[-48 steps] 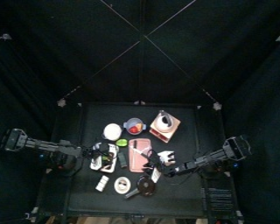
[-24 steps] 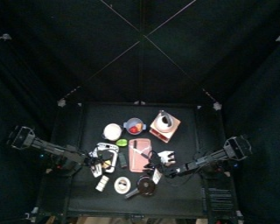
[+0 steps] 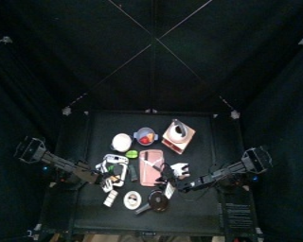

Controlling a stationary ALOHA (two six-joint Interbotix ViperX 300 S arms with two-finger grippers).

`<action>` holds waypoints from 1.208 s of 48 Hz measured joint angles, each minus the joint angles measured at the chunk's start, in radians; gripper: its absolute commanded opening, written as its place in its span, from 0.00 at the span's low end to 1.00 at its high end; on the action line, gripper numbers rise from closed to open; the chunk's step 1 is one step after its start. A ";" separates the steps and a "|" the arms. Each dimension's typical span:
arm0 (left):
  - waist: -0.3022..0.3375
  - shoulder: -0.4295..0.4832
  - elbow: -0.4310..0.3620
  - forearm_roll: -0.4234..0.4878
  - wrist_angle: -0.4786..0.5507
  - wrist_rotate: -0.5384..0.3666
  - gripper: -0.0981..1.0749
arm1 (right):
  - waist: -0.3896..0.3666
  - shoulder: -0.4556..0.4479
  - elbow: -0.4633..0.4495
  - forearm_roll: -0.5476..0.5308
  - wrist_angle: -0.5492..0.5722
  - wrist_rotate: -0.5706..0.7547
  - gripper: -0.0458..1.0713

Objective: Grab egg sushi

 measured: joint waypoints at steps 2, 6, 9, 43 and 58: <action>-0.005 -0.002 -0.002 0.009 0.000 -0.008 0.83 | 0.000 0.000 0.000 0.000 -0.002 0.000 0.65; -0.009 -0.002 -0.002 0.017 0.000 -0.018 0.85 | 0.000 0.003 -0.002 0.002 -0.002 0.000 0.65; -0.011 0.000 -0.002 0.017 -0.005 -0.021 0.88 | 0.000 0.005 0.000 0.000 0.000 0.000 0.65; -0.018 0.130 0.002 0.011 -0.015 -0.044 0.91 | 0.000 0.017 0.000 0.002 -0.002 0.000 0.65; -0.018 0.135 0.002 0.012 -0.021 -0.046 0.87 | 0.000 0.017 0.000 0.002 -0.002 0.000 0.65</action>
